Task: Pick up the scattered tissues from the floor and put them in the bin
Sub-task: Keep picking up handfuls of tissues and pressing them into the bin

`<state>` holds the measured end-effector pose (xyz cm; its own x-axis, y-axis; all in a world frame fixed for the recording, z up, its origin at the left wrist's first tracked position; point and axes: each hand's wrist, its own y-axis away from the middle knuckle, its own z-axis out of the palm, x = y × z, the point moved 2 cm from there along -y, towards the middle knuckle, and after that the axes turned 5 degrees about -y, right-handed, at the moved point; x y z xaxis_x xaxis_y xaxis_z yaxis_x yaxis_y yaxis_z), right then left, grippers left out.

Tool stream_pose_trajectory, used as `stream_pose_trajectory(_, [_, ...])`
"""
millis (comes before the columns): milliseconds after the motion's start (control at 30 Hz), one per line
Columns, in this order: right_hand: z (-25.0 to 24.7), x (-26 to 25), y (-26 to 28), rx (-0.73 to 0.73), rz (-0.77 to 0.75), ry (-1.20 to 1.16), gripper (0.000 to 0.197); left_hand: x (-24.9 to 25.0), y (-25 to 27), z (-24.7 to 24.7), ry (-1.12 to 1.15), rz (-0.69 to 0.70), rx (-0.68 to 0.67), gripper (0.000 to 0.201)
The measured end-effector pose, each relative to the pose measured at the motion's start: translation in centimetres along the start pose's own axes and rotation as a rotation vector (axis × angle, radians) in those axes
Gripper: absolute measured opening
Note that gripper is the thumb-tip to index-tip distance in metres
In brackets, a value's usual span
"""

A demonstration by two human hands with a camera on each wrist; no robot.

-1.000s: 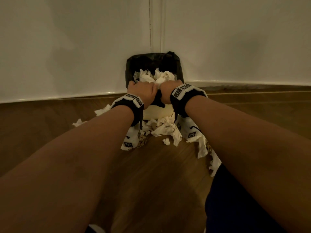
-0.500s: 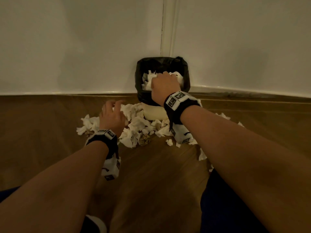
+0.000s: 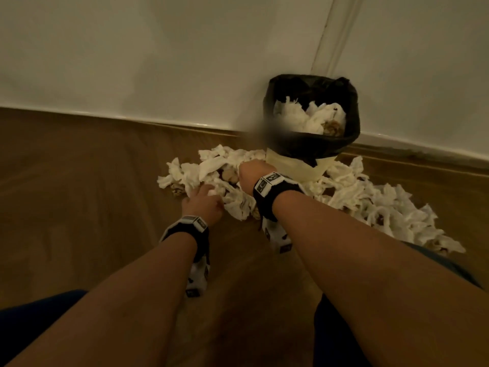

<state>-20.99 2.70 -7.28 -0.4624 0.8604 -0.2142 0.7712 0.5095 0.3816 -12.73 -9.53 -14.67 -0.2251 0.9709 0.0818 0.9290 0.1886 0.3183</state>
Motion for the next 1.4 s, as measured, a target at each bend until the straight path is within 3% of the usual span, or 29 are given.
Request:
stream_pose_trajectory(100, [2.2,1.3,-1.0,-0.078,0.096,-0.054,0.018,1.5,0.1,1.0,-0.049,0.129,0.102,0.036])
stream_pose_trajectory(233, [4.7,3.2,-0.8,-0.223,0.195,-0.021,0.032,3.5,-0.6,1.9,-0.007,0.116,0.000,0.054])
stream_pose_trajectory(333, [6.1,4.1,-0.6,-0.274,0.211,-0.005,0.023,4.7,-1.4,3.2,0.131,-0.039,-0.150,0.048])
stream_pose_trajectory(467, [7.2,4.2,-0.6,-0.348,0.297,-0.036,0.025,4.9,-1.7,5.5,0.227,-0.227,-0.254,0.048])
stream_pose_trajectory(500, [7.6,4.3,-0.8,-0.364,0.302,-0.032,0.033,4.8,-1.7,5.8,0.221,-0.249,-0.271,0.046])
stream_pose_trajectory(567, [8.4,4.6,-0.9,-0.364,0.290,-0.024,0.050,4.7,-1.7,6.0,0.198,-0.244,-0.290,0.039])
stream_pose_trajectory(733, [10.3,4.5,-0.8,-0.366,0.267,-0.037,0.049,4.0,-1.9,5.3,0.306,-0.207,-0.226,0.028])
stream_pose_trajectory(900, [10.5,4.5,-0.9,-0.447,0.315,-0.016,0.065,4.0,-1.1,5.9,0.555,-0.213,-0.088,0.050])
stream_pose_trajectory(1000, [10.8,4.8,-0.6,-0.444,0.293,0.001,0.067,3.8,-1.3,6.3,0.487,-0.164,-0.127,0.055])
stream_pose_trajectory(1133, [10.6,5.3,-0.2,-0.441,0.271,-0.036,0.072,3.9,-1.3,6.1,0.475,-0.233,-0.198,0.042])
stream_pose_trajectory(1267, [9.4,4.9,0.6,-0.430,0.202,-0.013,0.070,3.9,-1.0,5.7,0.425,-0.263,-0.235,0.055])
stream_pose_trajectory(1400, [8.8,4.5,0.7,-0.489,0.253,-0.101,0.063,3.1,-0.7,5.3,0.418,-0.272,-0.262,0.027])
